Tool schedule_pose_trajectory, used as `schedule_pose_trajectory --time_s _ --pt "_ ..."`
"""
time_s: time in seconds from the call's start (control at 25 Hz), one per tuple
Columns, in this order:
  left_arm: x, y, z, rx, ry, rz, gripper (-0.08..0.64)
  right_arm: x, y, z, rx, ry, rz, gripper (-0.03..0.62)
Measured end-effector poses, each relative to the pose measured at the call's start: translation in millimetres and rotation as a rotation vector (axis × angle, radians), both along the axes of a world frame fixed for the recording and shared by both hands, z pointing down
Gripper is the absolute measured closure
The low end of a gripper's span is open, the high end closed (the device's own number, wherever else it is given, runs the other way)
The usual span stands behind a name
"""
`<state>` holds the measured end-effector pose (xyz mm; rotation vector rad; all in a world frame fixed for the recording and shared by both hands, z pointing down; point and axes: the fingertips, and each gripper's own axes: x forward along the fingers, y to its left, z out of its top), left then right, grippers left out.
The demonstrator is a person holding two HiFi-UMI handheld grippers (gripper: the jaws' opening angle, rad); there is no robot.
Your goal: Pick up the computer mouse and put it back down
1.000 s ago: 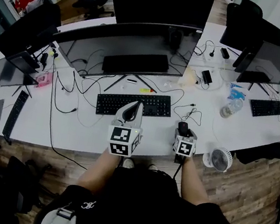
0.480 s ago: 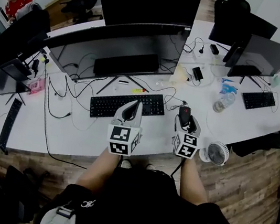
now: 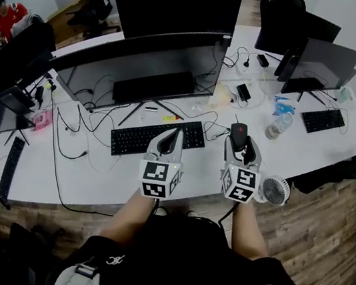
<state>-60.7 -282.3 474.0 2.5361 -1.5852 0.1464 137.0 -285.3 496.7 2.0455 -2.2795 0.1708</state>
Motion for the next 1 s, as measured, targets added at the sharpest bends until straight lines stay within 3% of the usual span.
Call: schedule_pose_trajectory --time_s 0.64,1.0 --pt "1 -4 -12 0.026 0.008 0.009 0.506 1 8 -69 0.157 0.002 0.029 0.322" --pt "5 -7 -11 0.026 0.015 0.017 0.506 4 7 -72 0.168 -0.006 0.044 0.322"
